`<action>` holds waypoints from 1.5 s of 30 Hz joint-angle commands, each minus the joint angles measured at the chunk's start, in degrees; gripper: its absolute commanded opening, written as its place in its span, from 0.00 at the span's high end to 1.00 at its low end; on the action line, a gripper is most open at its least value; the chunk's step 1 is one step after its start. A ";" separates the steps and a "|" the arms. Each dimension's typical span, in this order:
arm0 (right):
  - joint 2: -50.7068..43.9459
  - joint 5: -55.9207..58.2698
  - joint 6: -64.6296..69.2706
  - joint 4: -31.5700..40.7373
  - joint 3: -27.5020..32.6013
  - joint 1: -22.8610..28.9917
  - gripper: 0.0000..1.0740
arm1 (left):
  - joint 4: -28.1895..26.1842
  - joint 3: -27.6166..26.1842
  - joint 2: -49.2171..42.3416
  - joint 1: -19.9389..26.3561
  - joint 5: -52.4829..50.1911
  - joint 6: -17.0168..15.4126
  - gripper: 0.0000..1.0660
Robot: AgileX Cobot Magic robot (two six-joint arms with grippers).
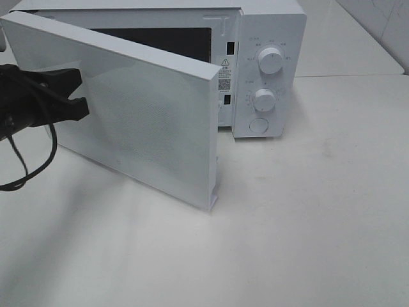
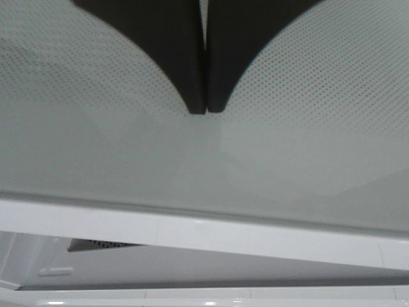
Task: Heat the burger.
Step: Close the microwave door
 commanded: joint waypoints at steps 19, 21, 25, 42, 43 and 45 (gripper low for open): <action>-1.55 -0.40 -0.29 0.06 0.11 -0.40 0.29 | -26.76 -19.14 12.03 -14.04 3.44 15.87 1.00; -1.55 -0.40 -0.29 0.06 0.11 -0.40 0.29 | -28.99 -21.08 13.06 -14.90 3.84 17.99 1.00; -1.55 -0.40 -0.29 0.06 0.11 -0.40 0.29 | -32.89 -25.32 15.93 -16.27 4.93 20.57 1.00; -1.55 -0.40 -0.29 0.06 0.11 -0.40 0.29 | -37.07 -34.26 21.20 -16.39 7.79 22.17 1.00; -1.55 -0.40 -0.29 0.06 0.11 -0.40 0.29 | -37.01 -34.26 20.80 -16.39 8.82 22.12 1.00; -1.55 -0.40 -0.29 0.06 0.11 -0.40 0.29 | -37.01 -34.26 20.45 -16.44 10.31 22.12 1.00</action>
